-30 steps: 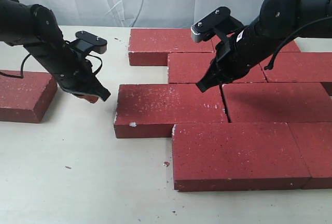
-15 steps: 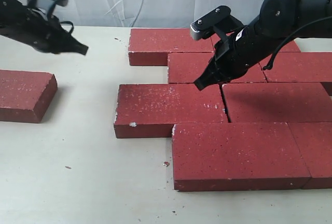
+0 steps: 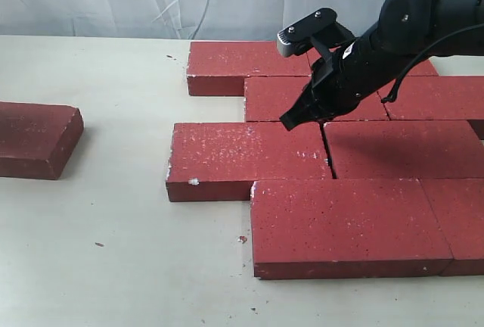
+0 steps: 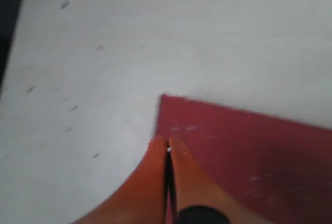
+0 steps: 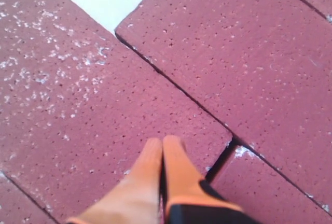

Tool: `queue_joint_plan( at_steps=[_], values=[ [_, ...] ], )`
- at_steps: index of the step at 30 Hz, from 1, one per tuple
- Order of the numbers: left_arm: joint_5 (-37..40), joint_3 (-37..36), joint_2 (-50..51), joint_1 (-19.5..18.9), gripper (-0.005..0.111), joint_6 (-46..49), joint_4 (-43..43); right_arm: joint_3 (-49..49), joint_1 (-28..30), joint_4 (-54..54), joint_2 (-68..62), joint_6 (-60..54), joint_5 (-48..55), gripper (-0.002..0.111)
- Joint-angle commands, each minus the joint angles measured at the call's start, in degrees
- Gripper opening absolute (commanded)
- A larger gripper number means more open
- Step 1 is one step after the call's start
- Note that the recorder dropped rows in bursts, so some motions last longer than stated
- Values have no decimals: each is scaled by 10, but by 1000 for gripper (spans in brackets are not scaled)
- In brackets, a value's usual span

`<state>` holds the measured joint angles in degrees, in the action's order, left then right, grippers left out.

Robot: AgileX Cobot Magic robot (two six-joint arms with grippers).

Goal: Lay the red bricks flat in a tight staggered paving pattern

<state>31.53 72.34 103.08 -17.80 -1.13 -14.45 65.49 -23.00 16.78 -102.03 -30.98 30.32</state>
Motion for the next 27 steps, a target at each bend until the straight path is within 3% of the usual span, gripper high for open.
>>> queue_joint_plan(
  at_steps=[1, 6, 12, 15, 22, 27],
  values=[
    [42, 5, 3, -58, 0, -101, -106, -1, 3, 2, 5, 0, -8, -1],
    [58, 5, 51, -106, 0, -105, -99, -1, 3, 2, 5, 0, -8, -1],
    [76, 29, 121, -113, 0, -103, -78, -1, 3, 2, 5, 0, -6, -1],
    [67, 42, 144, -112, 0, -86, -26, -1, 3, 2, 5, 0, -7, -1],
    [70, 68, 170, -112, 0, 60, 159, -1, 3, 2, 5, 0, -13, -1],
    [80, 70, 170, -102, 0, 129, 237, -1, 3, 2, 5, 0, -13, -1]
  ],
)
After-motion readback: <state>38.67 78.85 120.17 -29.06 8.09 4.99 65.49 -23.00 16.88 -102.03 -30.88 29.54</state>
